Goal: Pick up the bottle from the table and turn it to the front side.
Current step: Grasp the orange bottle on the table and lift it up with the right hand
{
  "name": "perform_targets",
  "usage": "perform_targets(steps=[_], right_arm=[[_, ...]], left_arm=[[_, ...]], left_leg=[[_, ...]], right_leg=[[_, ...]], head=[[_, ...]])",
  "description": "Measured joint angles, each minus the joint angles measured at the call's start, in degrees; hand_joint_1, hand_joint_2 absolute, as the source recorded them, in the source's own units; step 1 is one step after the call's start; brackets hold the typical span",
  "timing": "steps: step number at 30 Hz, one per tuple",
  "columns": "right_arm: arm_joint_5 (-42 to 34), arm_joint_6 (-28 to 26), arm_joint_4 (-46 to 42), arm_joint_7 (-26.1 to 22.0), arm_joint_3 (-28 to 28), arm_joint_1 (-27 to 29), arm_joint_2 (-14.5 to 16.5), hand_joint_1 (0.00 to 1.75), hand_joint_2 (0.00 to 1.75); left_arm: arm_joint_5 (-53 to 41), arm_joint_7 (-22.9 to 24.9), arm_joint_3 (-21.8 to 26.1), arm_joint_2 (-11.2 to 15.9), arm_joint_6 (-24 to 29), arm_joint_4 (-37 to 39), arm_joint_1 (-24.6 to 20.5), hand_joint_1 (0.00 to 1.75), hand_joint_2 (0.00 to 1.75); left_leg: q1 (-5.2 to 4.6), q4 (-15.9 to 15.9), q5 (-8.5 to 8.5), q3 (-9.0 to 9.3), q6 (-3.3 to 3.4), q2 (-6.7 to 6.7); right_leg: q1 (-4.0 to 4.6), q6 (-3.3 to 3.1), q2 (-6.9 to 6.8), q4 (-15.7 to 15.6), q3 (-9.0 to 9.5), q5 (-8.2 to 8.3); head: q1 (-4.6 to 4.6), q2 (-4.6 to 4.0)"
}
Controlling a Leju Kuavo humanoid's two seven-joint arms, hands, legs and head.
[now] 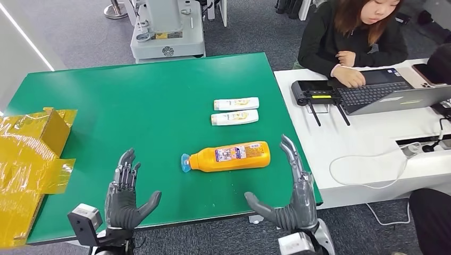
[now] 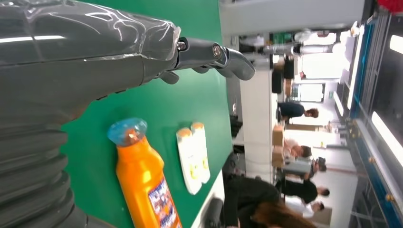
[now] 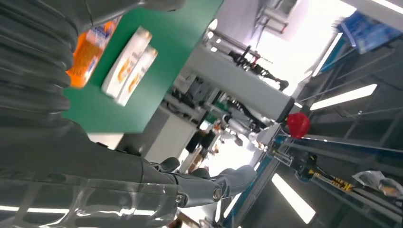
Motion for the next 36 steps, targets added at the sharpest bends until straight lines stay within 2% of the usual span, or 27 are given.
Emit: perform_targets(steps=[4, 10, 12, 17, 26, 36], right_arm=[[4.87, 3.7, 4.62, 2.39, -3.55, -6.13, 0.14, 0.0, 1.75], [6.15, 10.95, 16.99, 6.82, -4.27, -18.81, 0.06, 0.0, 1.75], [3.88, 15.66, 21.36, 8.33, -4.2, -22.89, 0.07, 0.0, 1.75], [-6.41, 31.58, 32.96, 11.37, -3.19, -32.06, -0.11, 0.0, 1.75], [-8.31, 45.51, 54.62, 13.75, 6.38, -49.26, -1.88, 0.0, 1.75], [-5.76, 55.16, 65.9, 16.58, 20.13, -62.45, -1.88, 0.0, 1.75]], left_arm=[[0.46, 0.13, -0.63, -0.8, -0.84, 2.99, -3.3, 0.0, 1.75], [1.69, 0.26, -1.48, -1.21, -1.87, 6.86, -7.11, 0.0, 1.75], [2.07, 0.65, -1.94, -1.25, -2.73, 7.86, -8.2, 0.0, 1.75], [2.85, 1.53, -2.94, -1.44, -5.19, 10.3, -10.48, 0.0, 1.75], [5.09, 2.03, -3.3, -0.92, -7.04, 14.79, -13.05, 0.0, 1.75], [7.75, 2.05, -3.27, 0.06, -9.01, 16.8, -13.74, 0.0, 1.75]], left_leg=[[0.0, 0.01, 0.06, 0.01, 0.04, 0.05], [0.0, 0.03, 0.14, 0.03, 0.09, 0.24], [0.0, 0.04, 0.16, 0.03, 0.12, 0.23], [-0.01, 0.05, 0.16, 0.02, 0.12, 0.24], [-0.01, 0.08, 0.17, 0.0, 0.13, 0.21], [-0.01, 0.08, 0.17, -0.02, 0.13, 0.2]], right_leg=[[0.0, 0.03, 0.03, 0.0, 0.0, 0.09], [0.0, 0.01, 0.19, 0.02, -0.01, 0.2], [0.0, 0.0, 0.19, 0.02, -0.01, 0.21], [0.0, -0.01, 0.18, 0.04, -0.02, 0.23], [0.0, 0.01, 0.16, 0.05, -0.04, 0.24], [0.01, 0.01, 0.16, 0.07, -0.05, 0.24]], head=[[0.01, 0.0], [-0.01, 0.0], [-0.01, 0.0], [0.01, 0.0], [0.01, 0.0], [0.0, 0.0]])
